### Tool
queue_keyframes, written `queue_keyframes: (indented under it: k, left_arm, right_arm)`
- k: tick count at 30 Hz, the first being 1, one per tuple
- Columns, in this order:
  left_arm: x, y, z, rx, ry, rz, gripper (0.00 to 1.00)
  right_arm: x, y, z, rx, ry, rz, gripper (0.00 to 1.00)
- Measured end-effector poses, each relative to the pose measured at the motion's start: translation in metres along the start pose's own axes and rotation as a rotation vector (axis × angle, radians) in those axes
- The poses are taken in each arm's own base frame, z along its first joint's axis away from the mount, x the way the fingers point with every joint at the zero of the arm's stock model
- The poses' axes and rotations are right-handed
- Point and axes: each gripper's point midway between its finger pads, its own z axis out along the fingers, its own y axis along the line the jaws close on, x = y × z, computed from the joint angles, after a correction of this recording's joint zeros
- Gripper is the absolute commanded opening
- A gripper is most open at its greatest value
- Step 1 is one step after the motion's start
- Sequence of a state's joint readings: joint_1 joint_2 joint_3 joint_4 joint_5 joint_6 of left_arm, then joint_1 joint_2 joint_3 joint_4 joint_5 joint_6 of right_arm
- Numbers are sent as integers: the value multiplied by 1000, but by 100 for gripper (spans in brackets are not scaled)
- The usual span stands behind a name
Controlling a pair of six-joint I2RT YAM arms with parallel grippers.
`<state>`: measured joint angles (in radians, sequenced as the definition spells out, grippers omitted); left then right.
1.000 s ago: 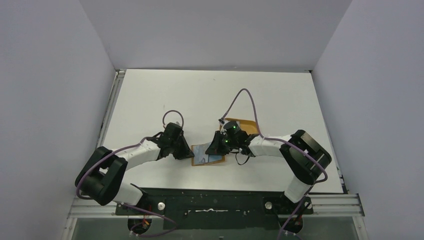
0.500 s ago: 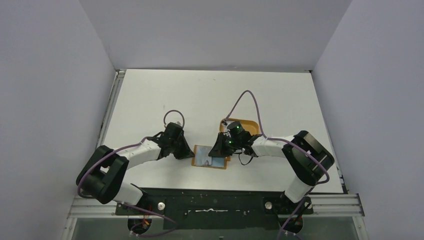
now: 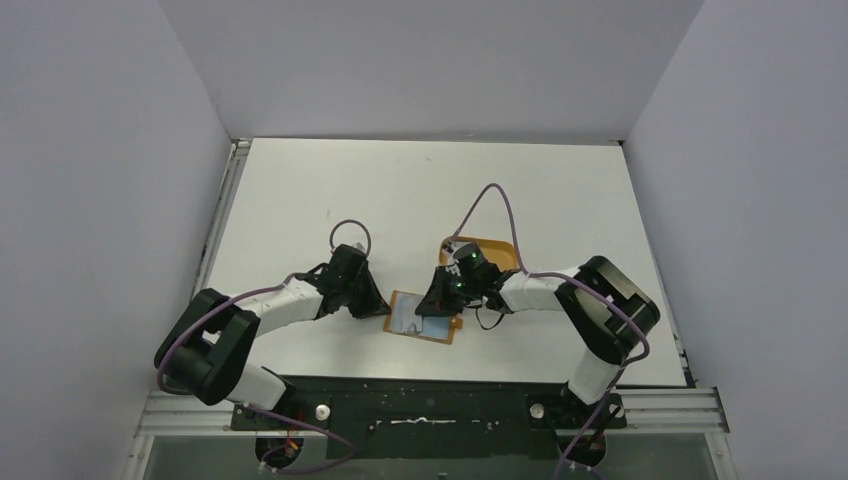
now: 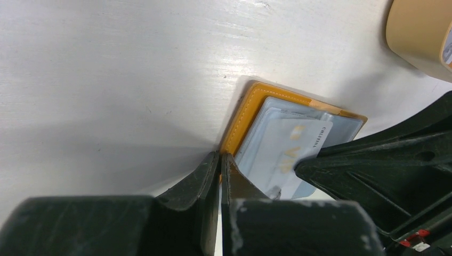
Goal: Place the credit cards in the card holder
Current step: Insert the credit card into the card holder.
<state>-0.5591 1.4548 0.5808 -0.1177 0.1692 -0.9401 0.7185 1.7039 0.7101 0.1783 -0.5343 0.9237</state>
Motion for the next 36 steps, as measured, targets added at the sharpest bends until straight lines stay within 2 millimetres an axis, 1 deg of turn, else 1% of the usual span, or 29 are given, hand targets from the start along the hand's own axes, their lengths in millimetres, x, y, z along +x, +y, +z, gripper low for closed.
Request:
queue_keyframes:
  k: [7,23,24,25,29,31,33,36]
  left_arm:
    - [0,-2,1,11,2,-3,0]
    - [2,-2,1,43,-18,-45,0]
    - [2,-2,1,44,-18,-45,0]
    - [2,-2,1,44,-18,-43,0]
    - [4,-2,0,46,-18,-41,0]
    - [5,-2,0,48,-15,-40,0]
    - [6,-2,0,49,-15,-39,0]
    - [7,-1,-1,48,-14,-39,0]
  right_arm:
    - [-3,1,8,-18,-7,40,0]
    - [-5,2,10,-11,-60,110,0]
    - [-5,3,10,-11,-64,110,3]
    - [-5,3,9,-11,-67,110,9]
    - [-5,3,3,9,-85,101,44]
    - [-5,3,-2,25,-89,98,57]
    - [-7,8,-11,30,-108,80,64]
    - [-7,8,-25,61,-122,54,69]
